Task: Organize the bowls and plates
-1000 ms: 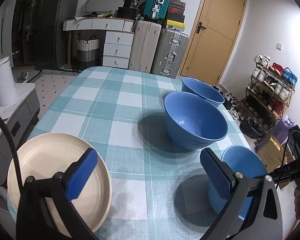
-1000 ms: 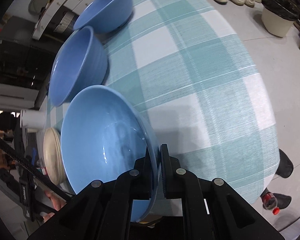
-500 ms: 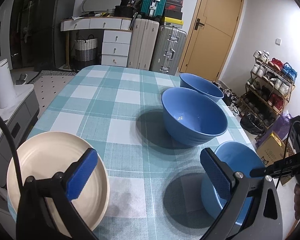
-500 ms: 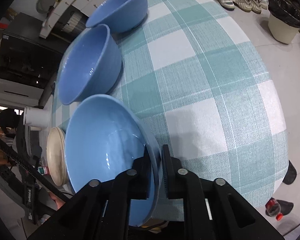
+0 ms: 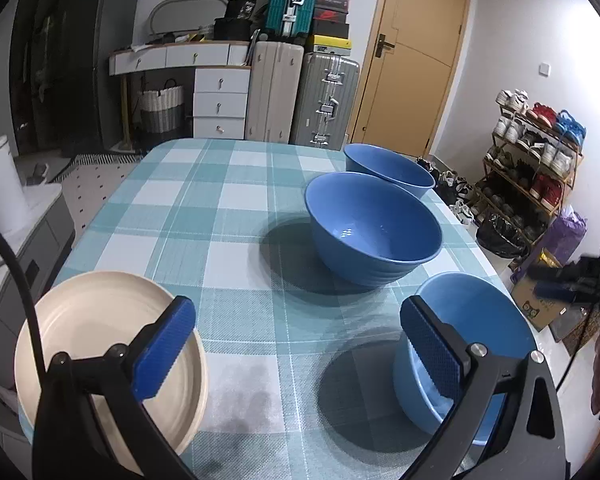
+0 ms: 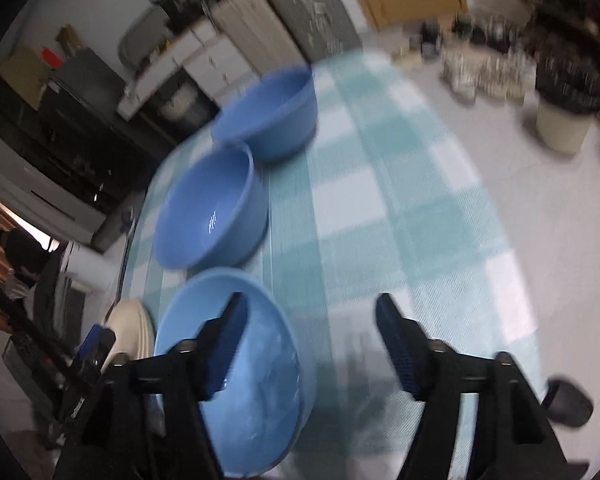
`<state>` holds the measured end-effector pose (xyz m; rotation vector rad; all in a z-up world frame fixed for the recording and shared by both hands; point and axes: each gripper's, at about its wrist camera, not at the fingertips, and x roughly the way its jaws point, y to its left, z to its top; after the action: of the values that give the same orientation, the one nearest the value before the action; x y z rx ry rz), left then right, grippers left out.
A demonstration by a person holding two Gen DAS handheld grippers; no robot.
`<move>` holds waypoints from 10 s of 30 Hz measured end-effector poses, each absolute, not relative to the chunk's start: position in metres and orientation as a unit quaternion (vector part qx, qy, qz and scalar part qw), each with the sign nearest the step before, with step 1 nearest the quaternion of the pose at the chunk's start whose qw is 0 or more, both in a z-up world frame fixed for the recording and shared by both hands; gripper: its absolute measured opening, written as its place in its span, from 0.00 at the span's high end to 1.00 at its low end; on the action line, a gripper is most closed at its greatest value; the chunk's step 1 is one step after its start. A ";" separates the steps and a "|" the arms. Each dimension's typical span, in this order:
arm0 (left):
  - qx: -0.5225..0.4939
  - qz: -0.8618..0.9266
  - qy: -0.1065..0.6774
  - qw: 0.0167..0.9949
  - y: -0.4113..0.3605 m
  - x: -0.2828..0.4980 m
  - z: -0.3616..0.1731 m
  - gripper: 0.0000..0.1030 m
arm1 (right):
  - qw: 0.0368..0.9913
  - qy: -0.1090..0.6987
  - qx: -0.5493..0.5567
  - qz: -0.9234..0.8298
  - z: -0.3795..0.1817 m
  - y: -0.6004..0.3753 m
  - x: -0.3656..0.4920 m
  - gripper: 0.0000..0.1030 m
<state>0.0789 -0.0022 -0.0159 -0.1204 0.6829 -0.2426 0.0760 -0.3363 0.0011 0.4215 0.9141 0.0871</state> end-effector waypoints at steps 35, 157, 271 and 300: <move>-0.031 -0.099 0.326 0.940 -0.041 0.072 -0.009 0.00 | 0.967 0.122 0.194 0.111 0.045 -0.267 -0.019 0.01; -0.158 -0.186 0.491 0.837 -0.055 0.214 0.001 0.92 | 0.825 0.544 0.136 0.072 0.064 -0.289 0.230 0.95; -0.001 -0.137 0.531 0.836 -0.080 0.080 -0.009 0.65 | 0.848 0.512 0.131 0.037 0.010 -0.304 0.048 0.74; -0.031 -0.191 0.569 0.799 -0.092 0.090 -0.064 0.63 | 0.831 0.528 0.166 0.063 -0.033 -0.284 0.078 0.72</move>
<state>0.0897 -0.0922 -0.0636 -0.0667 1.2205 -0.4100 0.0779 -0.2841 -0.0332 0.3524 1.1190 0.1336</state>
